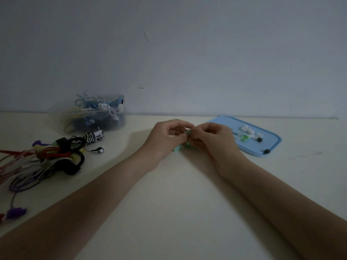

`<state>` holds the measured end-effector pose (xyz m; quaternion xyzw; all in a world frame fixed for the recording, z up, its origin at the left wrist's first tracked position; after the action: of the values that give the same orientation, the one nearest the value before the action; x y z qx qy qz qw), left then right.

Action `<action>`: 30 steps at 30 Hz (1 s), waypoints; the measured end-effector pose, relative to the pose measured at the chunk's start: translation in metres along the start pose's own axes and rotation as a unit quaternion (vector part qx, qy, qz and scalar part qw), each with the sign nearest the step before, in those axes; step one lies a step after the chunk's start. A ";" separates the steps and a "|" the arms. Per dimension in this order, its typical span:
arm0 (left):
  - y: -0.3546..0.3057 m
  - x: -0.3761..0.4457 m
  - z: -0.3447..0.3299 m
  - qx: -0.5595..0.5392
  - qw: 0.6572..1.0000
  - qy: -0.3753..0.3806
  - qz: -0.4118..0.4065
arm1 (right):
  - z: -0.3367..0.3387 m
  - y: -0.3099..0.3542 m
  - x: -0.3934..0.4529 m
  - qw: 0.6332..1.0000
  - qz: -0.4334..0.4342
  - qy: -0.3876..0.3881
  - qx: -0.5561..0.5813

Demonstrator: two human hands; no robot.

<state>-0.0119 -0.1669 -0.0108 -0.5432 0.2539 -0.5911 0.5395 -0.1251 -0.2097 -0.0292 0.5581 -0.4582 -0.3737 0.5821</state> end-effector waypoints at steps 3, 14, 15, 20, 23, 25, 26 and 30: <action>0.002 0.001 0.001 0.023 1.000 -0.003 -0.003 | 0.004 0.011 -0.003 0.987 0.075 -0.062 -0.132; -0.004 0.003 -0.001 0.089 0.995 -0.018 -0.045 | 0.016 0.032 0.001 0.962 0.130 -0.097 -0.218; -0.007 0.002 -0.003 0.091 0.994 -0.016 -0.051 | 0.018 0.033 0.000 0.962 0.130 -0.097 -0.222; -0.015 -0.001 -0.004 0.089 0.994 -0.018 -0.062 | 0.037 0.066 0.006 0.935 0.173 -0.121 -0.284; -0.022 -0.003 -0.011 0.089 0.993 -0.005 -0.080 | 0.066 0.083 0.012 0.891 0.200 -0.155 -0.378; -0.027 -0.002 -0.020 0.090 0.992 0.007 -0.093 | 0.084 0.077 0.019 0.865 0.183 -0.168 -0.435; -0.029 -0.001 -0.025 0.087 0.992 0.015 -0.093 | 0.091 0.071 0.022 0.855 0.170 -0.168 -0.460; -0.032 0.005 -0.039 0.101 0.990 0.041 -0.092 | 0.091 0.049 0.032 0.845 0.144 -0.120 -0.500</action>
<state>-0.0588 -0.1735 0.0083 -0.4823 0.1636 -0.6828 0.5238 -0.2061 -0.2632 0.0195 0.0698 -0.3508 -0.5286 0.7699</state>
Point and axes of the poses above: each hand's wrist, its own x-axis towards the middle knuckle, its own z-axis out of the back of the hand, y = z × x, the point moved 9 cm from there along x, towards the middle knuckle
